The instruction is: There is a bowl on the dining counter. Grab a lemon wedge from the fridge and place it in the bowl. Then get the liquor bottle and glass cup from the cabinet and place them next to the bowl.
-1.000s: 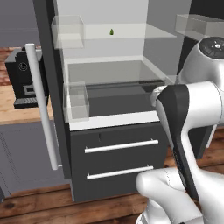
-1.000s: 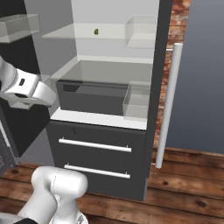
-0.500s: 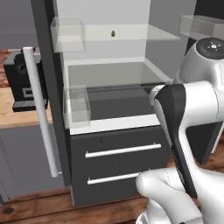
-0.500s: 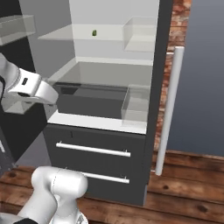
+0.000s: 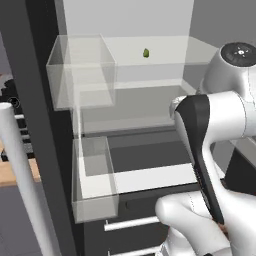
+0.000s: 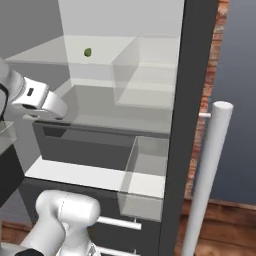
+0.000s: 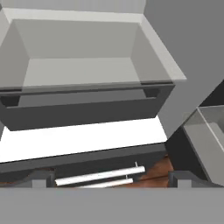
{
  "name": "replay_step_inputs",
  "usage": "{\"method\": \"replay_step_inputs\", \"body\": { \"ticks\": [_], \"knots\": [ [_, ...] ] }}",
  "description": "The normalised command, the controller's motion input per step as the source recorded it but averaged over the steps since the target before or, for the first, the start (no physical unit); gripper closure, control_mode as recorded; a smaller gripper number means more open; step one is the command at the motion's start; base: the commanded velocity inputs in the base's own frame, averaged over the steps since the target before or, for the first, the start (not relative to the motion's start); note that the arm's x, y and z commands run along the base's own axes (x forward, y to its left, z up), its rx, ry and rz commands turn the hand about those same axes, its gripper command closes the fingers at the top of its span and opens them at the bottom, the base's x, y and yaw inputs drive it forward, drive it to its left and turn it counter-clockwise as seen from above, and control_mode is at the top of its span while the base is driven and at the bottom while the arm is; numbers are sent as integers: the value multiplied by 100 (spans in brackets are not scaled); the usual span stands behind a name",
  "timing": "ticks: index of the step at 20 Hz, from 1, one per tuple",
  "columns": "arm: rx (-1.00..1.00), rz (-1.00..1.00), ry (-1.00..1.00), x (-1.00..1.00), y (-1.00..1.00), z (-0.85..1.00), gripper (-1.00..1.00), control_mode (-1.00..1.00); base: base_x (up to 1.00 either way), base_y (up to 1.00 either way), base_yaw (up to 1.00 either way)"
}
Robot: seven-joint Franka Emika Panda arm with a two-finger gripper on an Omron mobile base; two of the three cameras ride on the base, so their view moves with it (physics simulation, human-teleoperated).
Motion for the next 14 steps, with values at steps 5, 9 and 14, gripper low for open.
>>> {"method": "replay_step_inputs", "body": {
  "ticks": [5, 9, 14],
  "knots": [
    [0, 0, 0, 0, 0, 0, -100, 100, 67, 0, 0],
    [0, 0, -7, -14, 0, 12, -100, -100, -14, 0, 0],
    [0, 0, -44, -86, 0, 75, -100, -100, 0, 0, 0]
  ]
}}
